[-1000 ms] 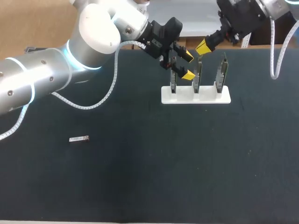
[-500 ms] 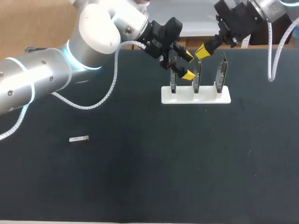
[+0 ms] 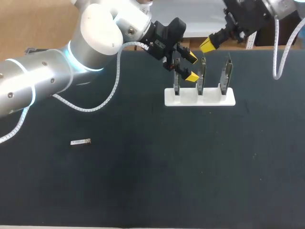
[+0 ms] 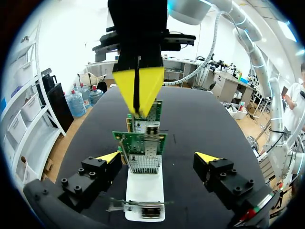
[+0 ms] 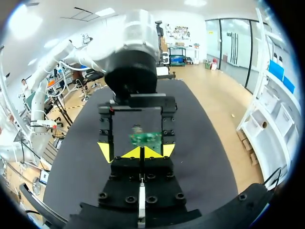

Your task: Pick up the optical module with the left hand, and insert it into the network port with the right hand.

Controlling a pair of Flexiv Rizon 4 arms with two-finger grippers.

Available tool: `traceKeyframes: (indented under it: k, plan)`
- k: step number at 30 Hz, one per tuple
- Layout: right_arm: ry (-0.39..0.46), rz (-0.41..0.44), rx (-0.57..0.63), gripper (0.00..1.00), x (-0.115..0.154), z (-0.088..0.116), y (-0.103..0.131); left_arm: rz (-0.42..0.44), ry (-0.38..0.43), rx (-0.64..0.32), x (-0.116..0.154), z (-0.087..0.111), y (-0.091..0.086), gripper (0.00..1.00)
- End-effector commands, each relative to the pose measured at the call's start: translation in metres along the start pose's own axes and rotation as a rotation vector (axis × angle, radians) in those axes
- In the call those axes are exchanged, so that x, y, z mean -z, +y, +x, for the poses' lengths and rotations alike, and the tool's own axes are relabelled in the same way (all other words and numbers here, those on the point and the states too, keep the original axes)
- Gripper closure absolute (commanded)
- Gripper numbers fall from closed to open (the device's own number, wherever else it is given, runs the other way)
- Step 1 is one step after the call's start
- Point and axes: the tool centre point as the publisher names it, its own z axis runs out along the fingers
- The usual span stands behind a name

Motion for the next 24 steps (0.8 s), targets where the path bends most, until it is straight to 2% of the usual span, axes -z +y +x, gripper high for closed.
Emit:
traceKeyframes:
  k: [1,4,11,18,24]
  plan:
    - [-0.059,0.008,0.020,1.00,0.028,0.001,0.016,0.005,0.005,0.001,0.000,-0.001,0.002,0.00]
    - [-0.096,0.013,0.045,1.00,0.045,0.005,0.019,0.005,0.005,0.001,0.000,-0.001,0.002,0.00]
    - [-0.097,0.011,0.077,1.00,0.074,0.029,0.024,0.005,0.005,0.001,0.000,-0.001,0.002,0.00]
    - [-0.081,0.010,0.087,1.00,0.091,0.050,0.029,0.005,0.005,0.001,0.000,-0.001,0.002,0.00]
    - [-0.082,0.019,0.063,1.00,0.099,0.072,0.022,0.005,0.005,0.001,0.000,-0.001,0.002,0.00]
